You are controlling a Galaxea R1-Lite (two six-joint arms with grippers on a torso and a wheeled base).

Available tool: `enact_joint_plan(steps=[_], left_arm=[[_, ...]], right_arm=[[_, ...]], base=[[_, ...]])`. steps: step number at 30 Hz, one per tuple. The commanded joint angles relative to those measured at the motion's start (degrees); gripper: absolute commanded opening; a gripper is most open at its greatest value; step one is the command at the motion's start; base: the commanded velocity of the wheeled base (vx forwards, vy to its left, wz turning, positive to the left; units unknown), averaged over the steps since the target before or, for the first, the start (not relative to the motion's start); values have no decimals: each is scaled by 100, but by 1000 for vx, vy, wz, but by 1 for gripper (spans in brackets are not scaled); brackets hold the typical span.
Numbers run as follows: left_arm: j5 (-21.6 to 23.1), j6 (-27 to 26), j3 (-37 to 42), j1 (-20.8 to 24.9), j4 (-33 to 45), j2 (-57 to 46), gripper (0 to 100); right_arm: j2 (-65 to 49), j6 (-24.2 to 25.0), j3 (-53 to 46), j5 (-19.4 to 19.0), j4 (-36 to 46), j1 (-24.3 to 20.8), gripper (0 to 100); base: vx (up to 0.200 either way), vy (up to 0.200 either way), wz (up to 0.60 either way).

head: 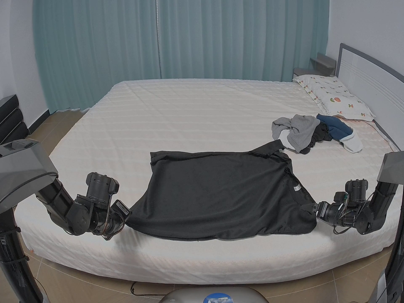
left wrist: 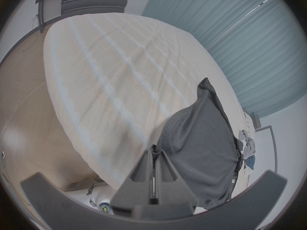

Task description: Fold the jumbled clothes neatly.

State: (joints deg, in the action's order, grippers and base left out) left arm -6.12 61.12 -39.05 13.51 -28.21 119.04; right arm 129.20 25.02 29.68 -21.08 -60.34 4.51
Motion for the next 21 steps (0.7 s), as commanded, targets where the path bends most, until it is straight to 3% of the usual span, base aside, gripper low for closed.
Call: enact_joint_plan(steps=[1, 11, 12, 21], left_arm=[[93, 5, 20, -6, 0, 23, 0], [155, 5, 20, -6, 17, 5, 0], [155, 5, 20, -6, 8, 5, 0], [129, 14, -42, -85, 0, -39, 0]], right_arm=[[53, -23, -147, -142, 14, 191, 100], [607, 30, 451, -98, 40, -56, 100], [642, 30, 547, -98, 93, -91, 0], [554, 302, 1409, -37, 488, -152, 0]], base=[[0, 0, 0], [0, 0, 0], [0, 0, 0], [0, 0, 0]])
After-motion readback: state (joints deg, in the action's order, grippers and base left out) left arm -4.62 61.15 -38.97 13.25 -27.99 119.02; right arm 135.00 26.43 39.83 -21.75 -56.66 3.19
